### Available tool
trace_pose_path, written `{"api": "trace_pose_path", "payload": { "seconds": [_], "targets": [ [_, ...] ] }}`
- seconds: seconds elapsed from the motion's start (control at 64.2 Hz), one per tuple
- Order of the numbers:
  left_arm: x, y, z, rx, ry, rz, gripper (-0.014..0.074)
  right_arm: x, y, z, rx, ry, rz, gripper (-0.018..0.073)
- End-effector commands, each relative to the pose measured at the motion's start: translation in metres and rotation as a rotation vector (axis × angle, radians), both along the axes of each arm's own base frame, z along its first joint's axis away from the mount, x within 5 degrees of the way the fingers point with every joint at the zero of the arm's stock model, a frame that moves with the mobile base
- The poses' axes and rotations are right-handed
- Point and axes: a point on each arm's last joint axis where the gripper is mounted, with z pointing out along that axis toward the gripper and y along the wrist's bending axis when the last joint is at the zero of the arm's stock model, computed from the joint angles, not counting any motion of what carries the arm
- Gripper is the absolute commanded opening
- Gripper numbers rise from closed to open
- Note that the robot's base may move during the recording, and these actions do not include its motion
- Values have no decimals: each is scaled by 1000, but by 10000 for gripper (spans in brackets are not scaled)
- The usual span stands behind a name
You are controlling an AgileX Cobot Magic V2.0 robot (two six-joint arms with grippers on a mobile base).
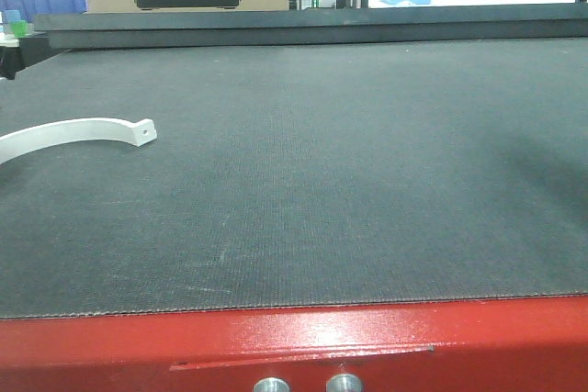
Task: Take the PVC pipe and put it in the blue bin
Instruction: 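Lower the left gripper onto the pipe's arc and close on it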
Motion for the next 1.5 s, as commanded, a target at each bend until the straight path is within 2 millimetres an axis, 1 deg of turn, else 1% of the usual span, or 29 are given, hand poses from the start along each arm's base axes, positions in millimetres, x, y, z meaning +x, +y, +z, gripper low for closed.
{"api": "trace_pose_path", "payload": {
  "seconds": [0.0,0.093,0.171,0.249,0.358,0.561,0.763,0.95,1.09,1.184,1.246,1.324,1.386,1.433,1.48],
  "targets": [
    [4,-2,-2,0,-8,-5,232,-1,1,6,-11,-33,4,-168],
    [6,-2,-4,-4,-16,-2,290,-1,0,7,-12,-41,2,-168],
    [7,-2,-2,-14,-39,5,313,0,0,7,-13,-48,1,-168],
    [9,-3,-1,-13,-63,3,310,0,0,8,-14,-50,0,-168],
    [11,-3,-4,-13,-70,2,308,0,0,8,-14,-50,0,-168],
    [17,-4,-27,-13,-17,1,308,0,0,8,-14,-50,0,-168],
    [22,-3,-34,-13,-29,1,308,0,0,8,-14,-50,0,-168],
    [24,-3,-46,-13,-3,2,308,0,0,8,-14,-53,0,-168],
    [25,-3,-50,-13,3,2,305,0,0,8,-14,-54,0,-168],
    [25,-3,-50,-13,4,2,273,0,0,8,-14,-55,-1,-168],
    [25,-3,-50,-13,-2,2,214,0,0,8,-14,-56,-1,-168],
    [26,-3,-50,-11,-3,0,95,1,0,8,-15,-61,-2,-168],
    [26,-3,-50,-11,-5,0,-29,1,0,9,-16,-66,-3,-168],
    [26,-3,-50,-11,-10,0,-102,1,0,9,-17,-71,-4,-168],
    [26,-4,-50,-11,-10,-2,-111,1,0,9,-17,-73,-4,-168]
  ]
}}
